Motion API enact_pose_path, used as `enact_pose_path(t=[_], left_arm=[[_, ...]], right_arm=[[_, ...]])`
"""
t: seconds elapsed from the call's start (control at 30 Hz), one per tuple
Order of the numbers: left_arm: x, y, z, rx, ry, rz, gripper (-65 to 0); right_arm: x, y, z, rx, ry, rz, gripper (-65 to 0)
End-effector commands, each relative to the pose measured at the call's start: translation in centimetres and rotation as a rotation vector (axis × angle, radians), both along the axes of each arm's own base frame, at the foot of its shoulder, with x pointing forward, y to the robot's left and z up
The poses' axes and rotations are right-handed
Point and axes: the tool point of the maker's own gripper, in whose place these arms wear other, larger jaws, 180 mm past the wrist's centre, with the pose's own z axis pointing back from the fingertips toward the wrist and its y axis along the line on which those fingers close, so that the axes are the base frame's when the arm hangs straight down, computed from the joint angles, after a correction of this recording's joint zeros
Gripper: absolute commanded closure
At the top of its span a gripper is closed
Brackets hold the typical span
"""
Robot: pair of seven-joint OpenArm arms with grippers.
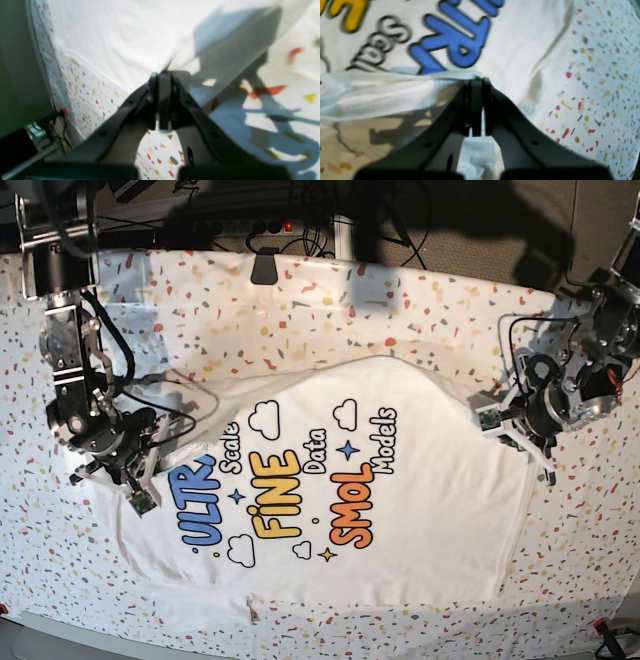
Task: Fold the T-shirt properly
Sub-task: 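Lift both shoulder corners and fold them over toward the hem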
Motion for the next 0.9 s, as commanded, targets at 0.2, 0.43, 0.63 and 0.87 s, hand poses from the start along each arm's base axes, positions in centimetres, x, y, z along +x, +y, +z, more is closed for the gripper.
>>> enact_pose_path(t=[0.2,0.43,0.63,0.87], left_arm=[[4.3,2.5,3.8,0.006,-0.128,0.075,0.0],[4.7,1.0,3.9,-0.046,-0.127,0.074,0.0],[5.0,0.2,3.8,-0.069,-0.142,0.079,0.0],[5.5,0.5,1.7,-0.118,-0.135,0.132,0.0]], right_arm=[[3.5,-2.0,3.3,-0.012,-0.07,-0.045,0.0],[4.0,-2.9,2.8,-0.005,-0.056,-0.07,0.0],[4.4,-2.3,3.1,0.01,-0.076,-0.057,0.0],[4.6,-1.2,2.6,-0.011,-0.075,-0.043,0.0]])
